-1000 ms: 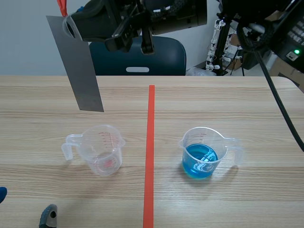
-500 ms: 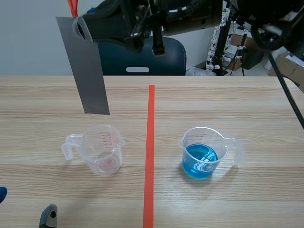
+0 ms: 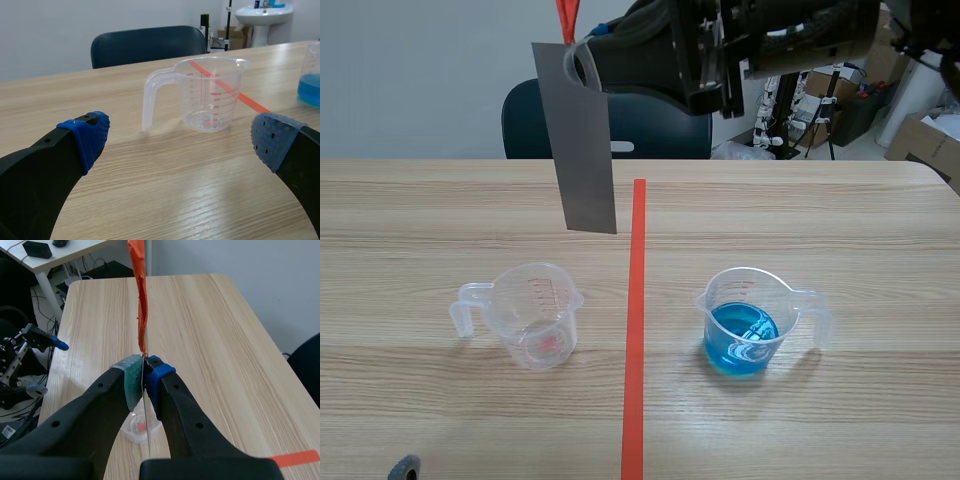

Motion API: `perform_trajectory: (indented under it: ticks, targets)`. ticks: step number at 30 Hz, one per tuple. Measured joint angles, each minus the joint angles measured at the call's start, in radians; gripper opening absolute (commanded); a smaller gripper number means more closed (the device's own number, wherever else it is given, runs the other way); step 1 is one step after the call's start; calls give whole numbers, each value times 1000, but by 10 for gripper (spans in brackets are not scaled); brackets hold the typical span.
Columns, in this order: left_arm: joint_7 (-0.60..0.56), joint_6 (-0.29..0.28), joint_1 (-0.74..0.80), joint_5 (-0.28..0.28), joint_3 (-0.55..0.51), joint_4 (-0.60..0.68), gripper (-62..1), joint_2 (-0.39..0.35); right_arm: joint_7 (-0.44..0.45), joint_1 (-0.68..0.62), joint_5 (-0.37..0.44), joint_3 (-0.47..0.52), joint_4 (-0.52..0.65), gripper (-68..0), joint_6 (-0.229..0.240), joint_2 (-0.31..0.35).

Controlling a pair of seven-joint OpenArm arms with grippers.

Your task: Do the redox reaction experiment. move the plate over the blue solution

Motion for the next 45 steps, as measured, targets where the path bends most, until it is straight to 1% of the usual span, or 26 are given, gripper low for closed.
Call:
perform_trajectory:
  ticks: [3,9,11,12,18,20,24,25,26,28,30,32,33,34,37,40,43,44,45]
  targets:
    - [13,-2,8,5,0,0,-11,-22,31,0,1,0,0,-669,24,51]
    - [-3,-13,32,5,0,0,-11,-64,84,0,5,0,1,-669,21,151]
    - [-3,-21,42,5,0,0,-11,-81,98,0,8,0,1,-669,21,189]
    - [-7,-34,47,6,0,0,-11,-89,104,0,8,0,1,-669,21,207]
    - [-89,-43,90,28,0,0,-11,-127,198,0,11,0,1,-669,21,331]
    - [-91,-43,106,29,0,0,-11,-139,243,0,11,0,1,-669,21,375]
    - [-119,-43,150,28,0,27,-11,-186,298,0,11,0,1,-669,21,461]
    - [-121,-43,167,21,0,53,-12,-204,314,0,11,0,1,-669,21,481]
    - [-122,-43,187,-3,0,87,-13,-221,327,0,11,0,1,-669,21,499]
    - [-122,-43,229,-70,0,177,-13,-256,352,0,11,0,1,-669,21,533]
    - [-119,-43,274,-86,-2,278,-17,-298,378,0,11,0,2,-669,21,564]
    - [-90,-43,317,-131,-2,377,-61,-340,404,-2,11,0,5,-669,21,594]
    - [-76,-43,338,-155,-3,420,-94,-362,417,-5,11,0,6,-669,21,609]
    - [-65,-43,356,-166,-6,461,-130,-385,427,-8,11,0,6,-669,21,621]
    - [-13,-43,406,-183,-42,566,-232,-433,446,-35,11,0,6,-669,21,645]
    - [13,-43,444,-186,-87,641,-357,-461,452,-75,6,0,8,-669,21,653]
    - [16,-43,481,-184,-109,688,-516,-515,465,-110,-36,0,18,-669,21,657]
    - [31,-43,488,-183,-112,698,-541,-538,468,-121,-46,0,23,-669,21,660]
    - [79,-43,489,-183,-114,709,-543,-561,482,-135,-45,0,29,-669,21,661]
